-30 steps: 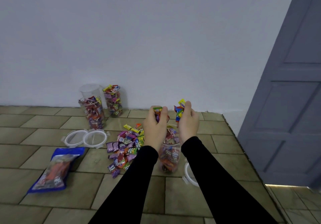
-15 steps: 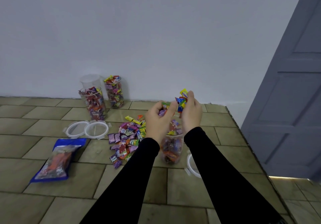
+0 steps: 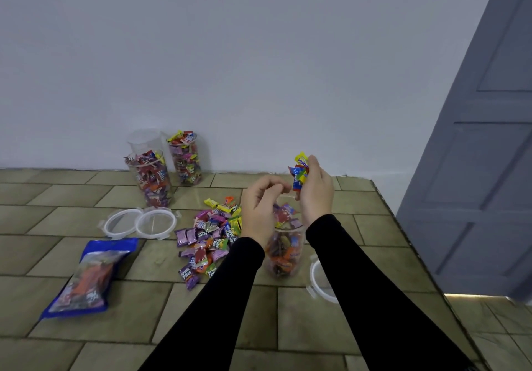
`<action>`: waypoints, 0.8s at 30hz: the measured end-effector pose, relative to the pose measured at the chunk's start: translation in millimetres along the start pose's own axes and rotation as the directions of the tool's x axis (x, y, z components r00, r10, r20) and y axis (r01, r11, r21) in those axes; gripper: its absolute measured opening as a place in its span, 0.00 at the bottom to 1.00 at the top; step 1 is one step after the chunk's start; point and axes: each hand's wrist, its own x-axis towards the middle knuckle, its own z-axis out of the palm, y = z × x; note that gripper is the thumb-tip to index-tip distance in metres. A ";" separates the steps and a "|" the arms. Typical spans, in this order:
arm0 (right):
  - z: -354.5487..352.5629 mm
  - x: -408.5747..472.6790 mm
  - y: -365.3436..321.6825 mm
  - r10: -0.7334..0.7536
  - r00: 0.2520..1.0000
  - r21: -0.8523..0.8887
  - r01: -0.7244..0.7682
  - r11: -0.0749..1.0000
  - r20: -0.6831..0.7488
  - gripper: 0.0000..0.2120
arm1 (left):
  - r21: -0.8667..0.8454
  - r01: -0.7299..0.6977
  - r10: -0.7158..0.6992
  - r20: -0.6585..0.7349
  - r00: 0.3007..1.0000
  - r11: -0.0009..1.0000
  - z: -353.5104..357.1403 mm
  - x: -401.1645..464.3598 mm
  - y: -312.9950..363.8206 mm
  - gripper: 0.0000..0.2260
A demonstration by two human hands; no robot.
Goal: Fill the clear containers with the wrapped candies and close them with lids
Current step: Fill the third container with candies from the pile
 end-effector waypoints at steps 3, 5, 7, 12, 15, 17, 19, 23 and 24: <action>-0.5 0.7 0.8 -0.019 1.000 0.003 0.019 1.000 -0.004 0.19 | -0.028 -0.034 0.034 0.028 0.999 0.999 -2.8 1.8 -3.1 0.17; -0.8 0.9 0.3 -0.022 1.000 -0.001 0.022 1.000 -0.005 0.18 | 0.008 -0.028 0.028 0.032 0.999 1.000 -3.4 4.2 -6.3 0.21; -0.9 0.9 -0.2 -0.022 1.000 -0.007 0.022 1.000 -0.005 0.18 | -0.007 -0.003 0.003 0.010 1.000 1.000 -4.3 6.1 -8.2 0.23; -1.1 -0.5 0.2 -0.020 1.000 -0.008 0.020 1.000 -0.004 0.19 | 0.013 -0.005 0.007 -0.143 0.990 1.000 -3.5 -3.9 -22.9 0.22; -1.5 -0.7 0.8 -0.031 1.000 -0.017 0.031 0.999 0.004 0.19 | -0.147 0.302 -0.315 -0.079 0.946 0.942 -2.2 -10.6 -27.0 0.31; -2.3 -0.5 1.2 -0.049 0.999 -0.026 0.049 0.998 -0.004 0.19 | -0.151 0.480 -0.480 0.038 0.876 0.864 -3.1 -7.1 -24.6 0.36; -3.9 -0.3 0.7 -0.065 0.998 -0.025 0.065 0.998 -0.017 0.20 | -0.107 0.553 -0.545 0.095 0.833 0.826 -2.4 -3.4 -22.3 0.38; -3.2 -0.5 0.8 -0.065 0.998 0.011 0.065 0.998 -0.004 0.19 | -0.166 0.546 -0.542 0.071 0.837 0.821 -1.3 -1.5 -20.2 0.38; -2.0 -0.5 1.8 -0.082 0.997 -0.010 0.082 0.997 0.014 0.19 | -0.191 0.536 -0.536 0.053 0.842 0.822 -0.8 -2.1 -19.3 0.36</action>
